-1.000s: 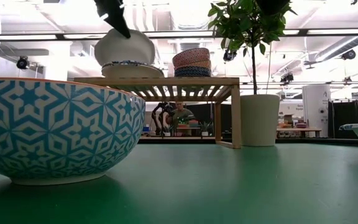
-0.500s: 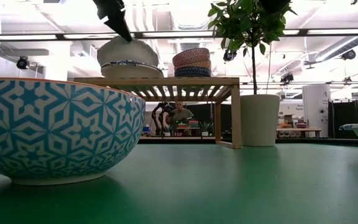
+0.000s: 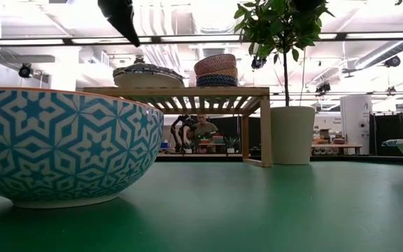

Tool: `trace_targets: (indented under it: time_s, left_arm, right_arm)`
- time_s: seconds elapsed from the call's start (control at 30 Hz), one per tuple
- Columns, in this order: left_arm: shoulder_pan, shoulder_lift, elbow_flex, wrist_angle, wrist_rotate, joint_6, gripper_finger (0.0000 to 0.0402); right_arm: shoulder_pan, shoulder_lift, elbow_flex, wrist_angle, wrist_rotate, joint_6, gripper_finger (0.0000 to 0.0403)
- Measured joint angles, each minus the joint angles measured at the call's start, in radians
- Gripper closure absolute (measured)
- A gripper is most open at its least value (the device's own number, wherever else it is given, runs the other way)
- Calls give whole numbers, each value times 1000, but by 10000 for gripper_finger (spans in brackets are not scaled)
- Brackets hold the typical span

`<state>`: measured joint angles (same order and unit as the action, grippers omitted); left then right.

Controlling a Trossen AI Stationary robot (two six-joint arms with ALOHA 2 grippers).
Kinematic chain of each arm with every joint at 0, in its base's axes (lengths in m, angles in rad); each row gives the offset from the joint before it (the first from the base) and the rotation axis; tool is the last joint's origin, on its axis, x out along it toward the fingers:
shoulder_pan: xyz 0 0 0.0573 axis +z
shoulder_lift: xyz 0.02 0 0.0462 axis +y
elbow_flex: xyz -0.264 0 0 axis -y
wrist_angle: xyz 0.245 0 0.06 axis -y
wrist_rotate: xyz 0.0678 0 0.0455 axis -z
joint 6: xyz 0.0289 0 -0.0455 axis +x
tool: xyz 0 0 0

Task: Place and stack bowls onto a shelf
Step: Stack the small orange bowl on the small blue bowl on the shelf

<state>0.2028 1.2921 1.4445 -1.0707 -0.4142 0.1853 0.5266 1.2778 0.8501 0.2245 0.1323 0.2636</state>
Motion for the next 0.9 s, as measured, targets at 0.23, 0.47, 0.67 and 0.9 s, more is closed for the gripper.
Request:
trace_targets:
  time_s: [0.23,0.47,0.67,0.9]
  left_arm:
    - [-67,-27,-23,-84,84,-290,186]
    - [-315,-99,-178,37,119,-382,198]
    - [-566,-104,-318,245,122,-467,199]
    - [-729,-4,-411,499,90,-499,199]
  right_arm:
    - [2,0,0,-4,216,107,280]
    - [4,34,-1,-5,280,140,280]
    - [4,104,-1,-1,280,156,280]
    - [11,165,-1,36,278,140,280]
